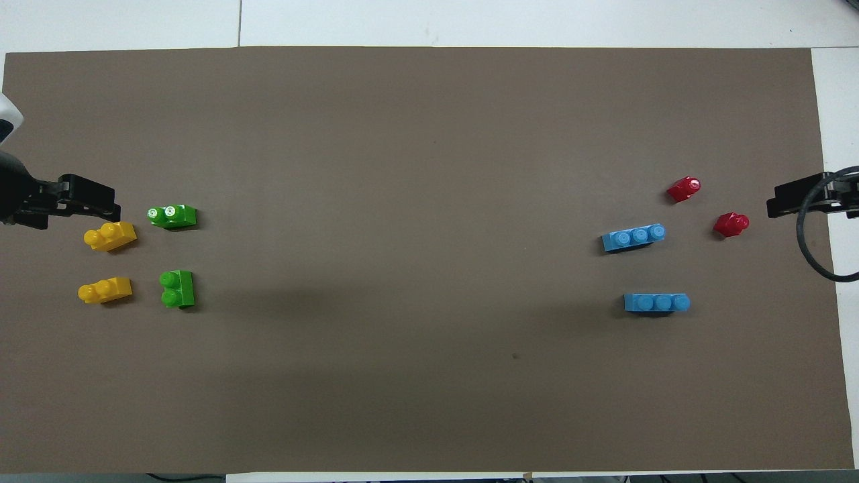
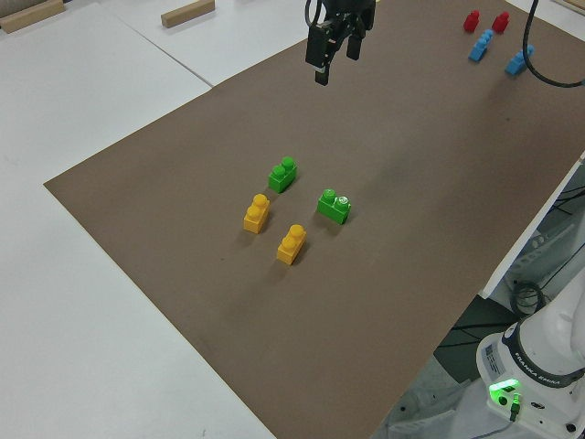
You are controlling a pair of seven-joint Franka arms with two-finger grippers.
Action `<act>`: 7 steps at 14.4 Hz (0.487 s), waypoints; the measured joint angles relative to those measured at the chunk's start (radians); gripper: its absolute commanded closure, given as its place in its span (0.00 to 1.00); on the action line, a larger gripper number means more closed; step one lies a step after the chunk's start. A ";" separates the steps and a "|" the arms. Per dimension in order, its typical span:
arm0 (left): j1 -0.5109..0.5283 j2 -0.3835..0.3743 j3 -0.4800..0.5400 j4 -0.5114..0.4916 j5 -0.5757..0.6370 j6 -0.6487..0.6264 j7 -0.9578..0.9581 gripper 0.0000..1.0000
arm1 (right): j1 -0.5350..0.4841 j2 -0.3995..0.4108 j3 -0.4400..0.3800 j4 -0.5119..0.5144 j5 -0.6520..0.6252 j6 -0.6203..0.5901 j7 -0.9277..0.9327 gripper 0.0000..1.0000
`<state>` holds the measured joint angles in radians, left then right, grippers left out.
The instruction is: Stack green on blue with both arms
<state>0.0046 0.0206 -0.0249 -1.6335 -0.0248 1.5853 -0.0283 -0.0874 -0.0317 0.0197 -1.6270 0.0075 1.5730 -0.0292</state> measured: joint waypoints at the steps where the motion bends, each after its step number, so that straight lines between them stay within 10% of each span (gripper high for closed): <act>1: 0.000 0.000 0.000 0.000 0.000 0.000 0.000 0.00 | 0.000 0.000 0.000 0.000 0.000 0.000 0.000 0.00; 7: 0.000 0.000 -0.008 0.000 0.000 0.001 0.004 0.00 | 0.000 0.000 0.000 0.000 0.000 0.000 0.000 0.00</act>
<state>0.0044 0.0206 -0.0329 -1.6334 -0.0248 1.5862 -0.0248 -0.0875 -0.0317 0.0197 -1.6270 0.0075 1.5730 -0.0292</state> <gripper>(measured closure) 0.000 0.000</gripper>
